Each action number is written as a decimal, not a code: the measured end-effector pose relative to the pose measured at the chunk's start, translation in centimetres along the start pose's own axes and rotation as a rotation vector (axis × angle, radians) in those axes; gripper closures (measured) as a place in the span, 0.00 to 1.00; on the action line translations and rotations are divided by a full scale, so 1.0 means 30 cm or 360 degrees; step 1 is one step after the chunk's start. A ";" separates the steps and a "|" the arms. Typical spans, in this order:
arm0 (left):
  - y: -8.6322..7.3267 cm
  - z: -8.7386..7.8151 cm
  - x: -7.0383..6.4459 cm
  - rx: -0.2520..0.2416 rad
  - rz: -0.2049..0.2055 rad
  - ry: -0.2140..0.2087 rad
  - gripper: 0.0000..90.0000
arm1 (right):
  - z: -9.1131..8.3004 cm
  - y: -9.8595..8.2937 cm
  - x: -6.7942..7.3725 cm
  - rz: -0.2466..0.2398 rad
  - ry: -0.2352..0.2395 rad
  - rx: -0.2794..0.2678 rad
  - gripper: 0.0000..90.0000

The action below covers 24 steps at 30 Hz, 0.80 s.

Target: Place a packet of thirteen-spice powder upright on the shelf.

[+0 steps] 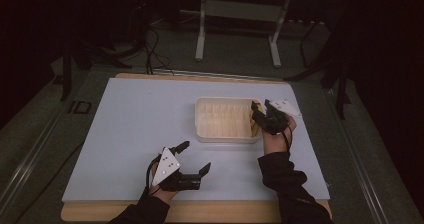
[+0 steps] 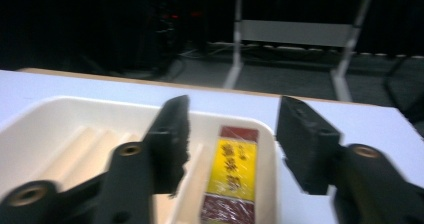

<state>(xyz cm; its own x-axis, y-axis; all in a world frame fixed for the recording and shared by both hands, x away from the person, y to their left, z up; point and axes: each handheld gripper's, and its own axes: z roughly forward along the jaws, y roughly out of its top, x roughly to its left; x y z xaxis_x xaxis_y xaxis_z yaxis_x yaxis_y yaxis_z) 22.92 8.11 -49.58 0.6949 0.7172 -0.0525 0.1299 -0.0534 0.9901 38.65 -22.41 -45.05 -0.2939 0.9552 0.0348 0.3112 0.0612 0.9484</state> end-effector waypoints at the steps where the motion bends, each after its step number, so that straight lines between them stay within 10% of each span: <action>1: -0.001 0.001 0.000 0.0005 0.0000 -0.0002 0.10 | -0.008 0.010 0.000 0.0006 0.0022 0.0003 0.42; 10: 0.002 -0.004 0.002 0.0005 -0.0005 0.0013 0.10 | -0.086 0.045 -0.001 0.0021 0.0324 -0.0014 0.19; 24: 0.003 -0.008 0.005 0.0003 -0.0007 0.0016 0.10 | -0.255 0.003 0.014 -0.0100 0.0538 -0.0069 0.13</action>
<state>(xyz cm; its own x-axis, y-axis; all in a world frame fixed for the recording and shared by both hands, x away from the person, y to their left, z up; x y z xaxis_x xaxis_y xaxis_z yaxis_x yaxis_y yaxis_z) 22.87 8.37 -49.46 0.6871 0.7244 -0.0552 0.1341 -0.0518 0.9896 31.65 -24.22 -42.52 -0.5962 0.7996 0.0717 0.2465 0.0974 0.9642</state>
